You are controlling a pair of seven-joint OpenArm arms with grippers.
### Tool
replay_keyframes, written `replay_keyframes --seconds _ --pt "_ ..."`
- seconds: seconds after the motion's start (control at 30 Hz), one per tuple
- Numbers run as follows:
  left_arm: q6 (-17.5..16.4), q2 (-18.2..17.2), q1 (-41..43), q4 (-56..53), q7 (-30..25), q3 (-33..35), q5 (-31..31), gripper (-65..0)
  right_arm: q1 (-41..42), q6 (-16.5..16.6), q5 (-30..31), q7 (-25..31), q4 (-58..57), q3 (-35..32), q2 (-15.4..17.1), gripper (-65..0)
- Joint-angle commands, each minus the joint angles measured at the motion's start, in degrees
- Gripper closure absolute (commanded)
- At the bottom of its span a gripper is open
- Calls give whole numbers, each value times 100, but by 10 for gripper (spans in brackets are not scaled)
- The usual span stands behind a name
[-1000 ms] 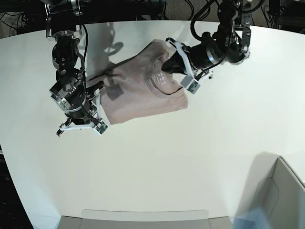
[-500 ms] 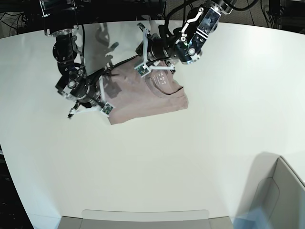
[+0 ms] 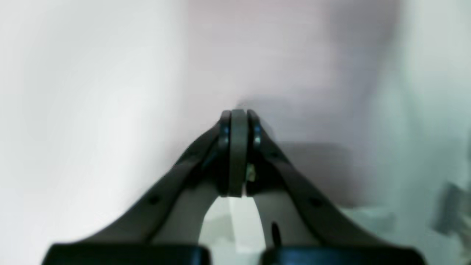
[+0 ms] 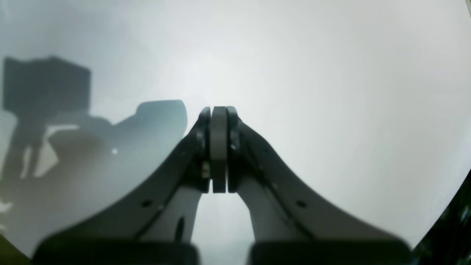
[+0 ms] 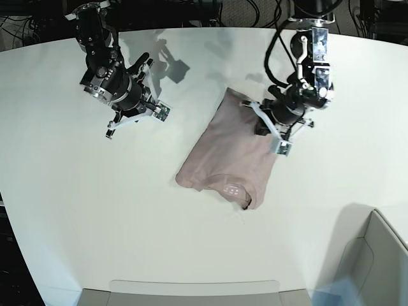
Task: Fold the T-shirt properly
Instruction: 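Carry the folded shirt with the left gripper and set it down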
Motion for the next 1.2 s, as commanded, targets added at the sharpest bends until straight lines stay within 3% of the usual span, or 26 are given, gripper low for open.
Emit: replay_keyframes --seconds 0.0,0.4,0.6,0.7,0.83,1.0,1.17 --pt "55 -55 -85 100 -136 -73 -7 0 66 65 5 69 87 176 21 0" --pt "55 560 -885 3 -681 -30 -16 0 -690 65 5 69 96 1513 4 0" --pt "55 578 -990 -1228 -848 524 -7 0 -971 65 5 69 96 1811 4 0" --pt "72 542 -990 -2116 -1464 516 2 0 -1050 65 5 69 96 1838 4 0" --pt "90 -3 -1166 -3030 -2070 454 2 0 -1208 65 5 69 210 1794 4 0" --pt "64 -644 -1359 -3311 -2105 -416 -16 0 -1296 65 5 69 333 1785 4 0" --pt "64 -1260 -1685 -3311 -2097 -478 -16 0 -1288 65 110 69 333 1697 4 0"
